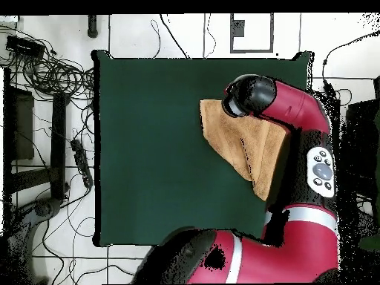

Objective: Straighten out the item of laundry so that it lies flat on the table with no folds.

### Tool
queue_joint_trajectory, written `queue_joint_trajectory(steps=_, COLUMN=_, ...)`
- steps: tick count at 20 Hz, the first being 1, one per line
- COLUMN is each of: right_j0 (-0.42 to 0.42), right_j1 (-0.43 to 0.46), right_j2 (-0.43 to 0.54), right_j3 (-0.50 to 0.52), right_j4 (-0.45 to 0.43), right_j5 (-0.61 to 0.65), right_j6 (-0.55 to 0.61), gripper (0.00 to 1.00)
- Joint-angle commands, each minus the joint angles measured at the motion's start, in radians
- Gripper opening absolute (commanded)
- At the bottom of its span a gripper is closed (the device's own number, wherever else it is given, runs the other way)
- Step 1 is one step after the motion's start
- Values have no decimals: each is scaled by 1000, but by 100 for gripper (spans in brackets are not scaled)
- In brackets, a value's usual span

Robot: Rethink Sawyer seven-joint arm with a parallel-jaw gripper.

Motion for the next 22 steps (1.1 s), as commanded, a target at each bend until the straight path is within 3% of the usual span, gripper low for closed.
queue_joint_trajectory(steps=1, right_j0=-56, right_j1=43, right_j2=207, right_j3=149, right_j4=-62, right_j5=-40, right_j6=-268, gripper=100)
queue_joint_trajectory(steps=5, right_j0=-58, right_j1=73, right_j2=232, right_j3=89, right_j4=-113, right_j5=-16, right_j6=-282, gripper=100)
queue_joint_trajectory(steps=10, right_j0=-3, right_j1=97, right_j2=185, right_j3=-21, right_j4=-159, right_j5=88, right_j6=-179, gripper=100)
queue_joint_trajectory(steps=15, right_j0=25, right_j1=109, right_j2=176, right_j3=-81, right_j4=-150, right_j5=174, right_j6=-103, gripper=100)
queue_joint_trajectory(steps=22, right_j0=42, right_j1=129, right_j2=173, right_j3=-133, right_j4=-143, right_j5=225, right_j6=-84, gripper=100)
